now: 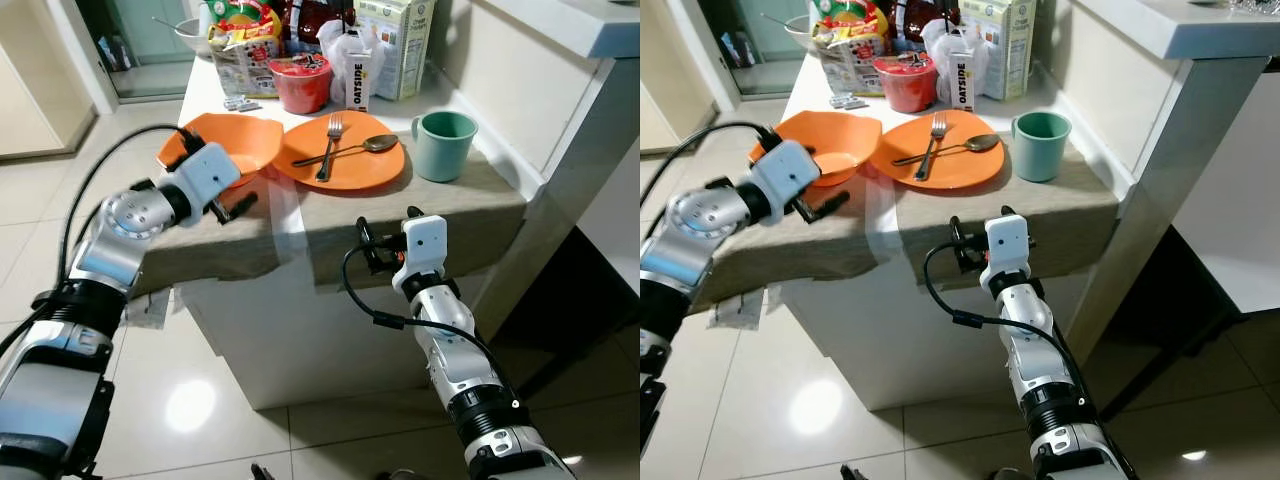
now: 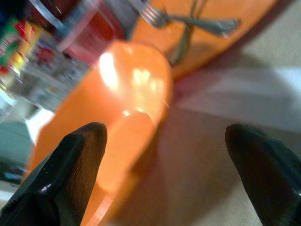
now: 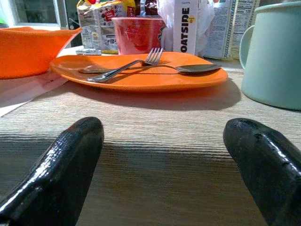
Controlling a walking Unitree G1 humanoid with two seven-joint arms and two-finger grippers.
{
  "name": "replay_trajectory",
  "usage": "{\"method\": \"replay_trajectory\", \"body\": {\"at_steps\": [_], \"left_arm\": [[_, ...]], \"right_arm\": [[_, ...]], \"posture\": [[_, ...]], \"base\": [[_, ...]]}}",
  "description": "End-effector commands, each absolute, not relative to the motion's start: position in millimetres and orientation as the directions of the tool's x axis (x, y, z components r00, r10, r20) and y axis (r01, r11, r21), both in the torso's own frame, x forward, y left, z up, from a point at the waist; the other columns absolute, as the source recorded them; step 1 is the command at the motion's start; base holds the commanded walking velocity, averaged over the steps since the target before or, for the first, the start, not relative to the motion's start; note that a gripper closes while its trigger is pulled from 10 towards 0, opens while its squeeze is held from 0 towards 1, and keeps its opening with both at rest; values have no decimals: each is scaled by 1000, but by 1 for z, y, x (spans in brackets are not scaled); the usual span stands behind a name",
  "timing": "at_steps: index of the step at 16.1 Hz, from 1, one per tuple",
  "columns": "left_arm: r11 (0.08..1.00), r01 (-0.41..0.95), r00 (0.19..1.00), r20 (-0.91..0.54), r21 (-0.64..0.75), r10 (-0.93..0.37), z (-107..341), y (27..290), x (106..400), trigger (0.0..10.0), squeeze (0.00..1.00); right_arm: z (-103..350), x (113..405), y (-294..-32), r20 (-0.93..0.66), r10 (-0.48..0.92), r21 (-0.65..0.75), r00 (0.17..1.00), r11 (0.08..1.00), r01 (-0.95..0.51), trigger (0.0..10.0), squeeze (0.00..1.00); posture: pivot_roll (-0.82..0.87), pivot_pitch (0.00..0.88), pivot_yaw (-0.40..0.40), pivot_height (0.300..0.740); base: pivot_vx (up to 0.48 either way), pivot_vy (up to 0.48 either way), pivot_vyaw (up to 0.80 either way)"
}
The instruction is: Setting the table
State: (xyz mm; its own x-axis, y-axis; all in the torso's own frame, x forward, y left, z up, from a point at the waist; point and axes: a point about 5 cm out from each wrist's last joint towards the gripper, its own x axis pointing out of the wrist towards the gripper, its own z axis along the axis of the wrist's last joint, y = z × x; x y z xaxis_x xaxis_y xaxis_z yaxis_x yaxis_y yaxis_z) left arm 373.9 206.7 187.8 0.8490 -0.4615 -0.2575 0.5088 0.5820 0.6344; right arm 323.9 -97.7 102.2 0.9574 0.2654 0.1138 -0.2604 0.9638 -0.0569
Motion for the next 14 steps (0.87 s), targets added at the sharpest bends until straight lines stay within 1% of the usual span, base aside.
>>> {"method": "replay_trajectory", "body": {"at_steps": [1,3,7,14], "left_arm": [[571,540,833,-297,618,-466,188,205,377,10000,0],[607,541,838,-310,583,-450,185,204,381,10000,0],[559,526,843,-309,641,-440,186,197,387,10000,0],[583,515,856,-340,628,-390,183,196,394,10000,0]], "right_arm": [[105,323,-94,117,279,-60,953,960,-274,10000,0],[105,321,-93,117,279,-57,953,960,-274,10000,0],[102,317,-97,105,280,-65,954,959,-274,10000,0],[100,313,-99,89,279,-68,956,959,-274,10000,0]], "posture": [[-58,24,66,740],[-66,28,71,740],[-76,37,67,740],[-89,38,72,740]], "base": [[0,0,0],[0,0,0],[0,0,0],[0,0,0]]}}
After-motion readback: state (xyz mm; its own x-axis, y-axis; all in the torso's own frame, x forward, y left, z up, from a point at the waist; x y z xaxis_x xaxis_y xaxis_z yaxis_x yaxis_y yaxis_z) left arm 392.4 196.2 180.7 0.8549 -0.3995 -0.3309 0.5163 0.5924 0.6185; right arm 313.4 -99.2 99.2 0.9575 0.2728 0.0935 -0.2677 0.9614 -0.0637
